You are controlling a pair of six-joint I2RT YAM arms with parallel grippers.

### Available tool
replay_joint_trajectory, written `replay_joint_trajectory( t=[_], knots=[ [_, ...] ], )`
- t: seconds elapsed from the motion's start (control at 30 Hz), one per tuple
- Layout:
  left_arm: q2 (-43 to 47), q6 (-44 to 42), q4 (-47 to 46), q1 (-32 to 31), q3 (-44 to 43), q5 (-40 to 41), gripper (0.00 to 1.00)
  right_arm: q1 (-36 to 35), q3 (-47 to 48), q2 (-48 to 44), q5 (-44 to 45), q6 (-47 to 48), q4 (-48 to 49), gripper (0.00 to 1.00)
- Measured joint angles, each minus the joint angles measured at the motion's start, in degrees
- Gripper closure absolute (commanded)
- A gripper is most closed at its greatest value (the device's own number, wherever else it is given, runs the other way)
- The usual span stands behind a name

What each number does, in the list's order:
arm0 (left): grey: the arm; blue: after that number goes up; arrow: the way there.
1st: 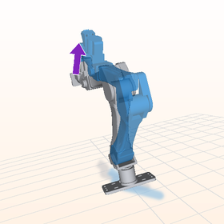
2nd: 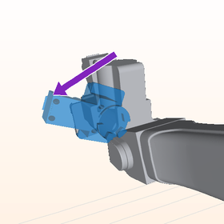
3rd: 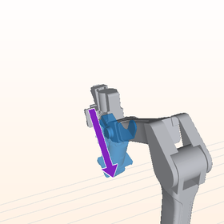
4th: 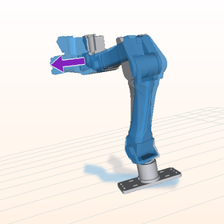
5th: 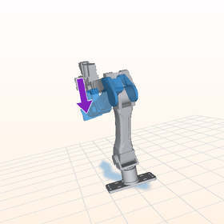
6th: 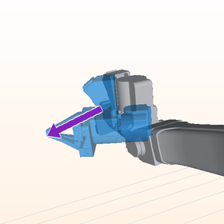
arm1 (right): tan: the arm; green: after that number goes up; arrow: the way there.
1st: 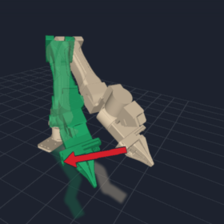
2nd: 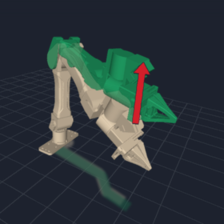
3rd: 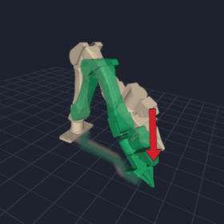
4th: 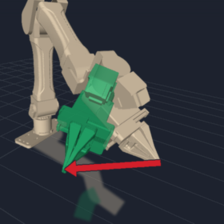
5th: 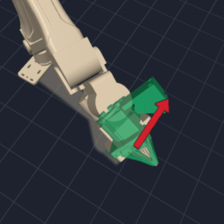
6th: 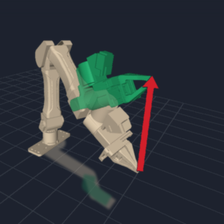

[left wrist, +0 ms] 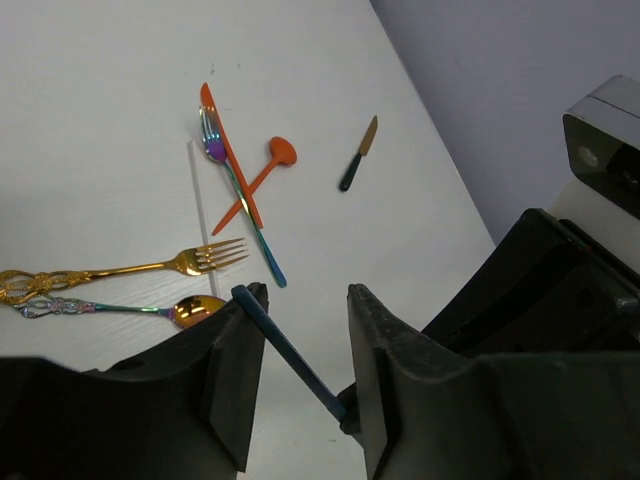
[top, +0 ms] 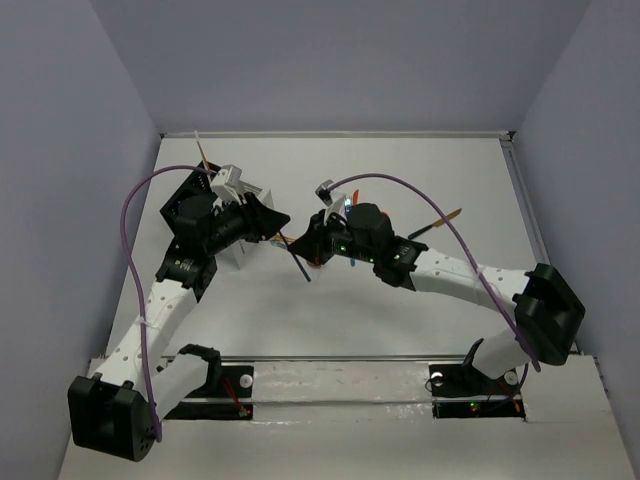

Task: Sort the eating utensils into containers

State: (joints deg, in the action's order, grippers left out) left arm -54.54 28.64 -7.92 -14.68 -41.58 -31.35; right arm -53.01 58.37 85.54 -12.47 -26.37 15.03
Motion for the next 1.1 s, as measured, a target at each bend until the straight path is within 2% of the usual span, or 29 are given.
replay_joint_trajectory(
  t=[0.03,0.07,0.17,0.23,0.27,0.33,0.37,0.47,0.57,0.77,0.9,1.1],
  knots=[
    [0.0,-0.02,-0.02,0.0,0.0,-0.04,0.68,-0.11,0.15,0.0,0.02,0.0,0.07,0.93],
    [0.0,0.02,-0.02,0.0,0.0,-0.07,0.81,-0.26,0.44,0.0,0.04,0.0,0.09,0.93],
    [-0.04,0.57,-0.22,0.0,0.0,-0.33,0.94,-0.33,0.55,0.02,0.28,0.02,0.52,0.93],
    [0.02,0.85,-0.87,-0.31,0.0,-0.7,0.94,-0.33,0.55,0.42,0.44,0.0,0.52,0.88],
    [0.02,0.9,-0.85,-0.5,0.0,-0.68,0.94,-0.33,0.55,0.44,0.46,0.0,0.52,0.82],
    [0.0,0.9,-0.85,-0.48,0.0,-0.44,0.94,-0.33,0.55,0.46,0.46,-0.13,0.59,0.66],
    [0.02,0.59,-0.85,-0.5,0.0,-0.07,0.94,-0.33,0.55,0.46,0.5,-0.44,0.66,0.54],
    [0.02,0.31,-0.7,-0.48,0.0,1.09,0.94,-0.33,0.55,0.42,0.68,-0.72,1.14,0.4],
    [0.07,-0.2,-0.28,-0.22,0.0,3.02,0.94,-0.33,0.13,-0.55,1.18,-0.63,1.11,0.32],
    [0.07,-0.52,1.22,3.54,-0.66,5.35,0.94,-0.33,-5.27,-9.31,3.85,0.46,0.44,0.29],
    [0.02,-0.42,2.49,7.15,-3.3,7.63,0.94,-0.33,-11.41,-16.85,9.35,1.2,-0.94,0.29],
    [-1.22,-0.39,3.58,8.44,-13.11,18.32,0.94,-0.33,-17.94,-21.29,19.91,2.47,-4.81,0.29]
  ],
)
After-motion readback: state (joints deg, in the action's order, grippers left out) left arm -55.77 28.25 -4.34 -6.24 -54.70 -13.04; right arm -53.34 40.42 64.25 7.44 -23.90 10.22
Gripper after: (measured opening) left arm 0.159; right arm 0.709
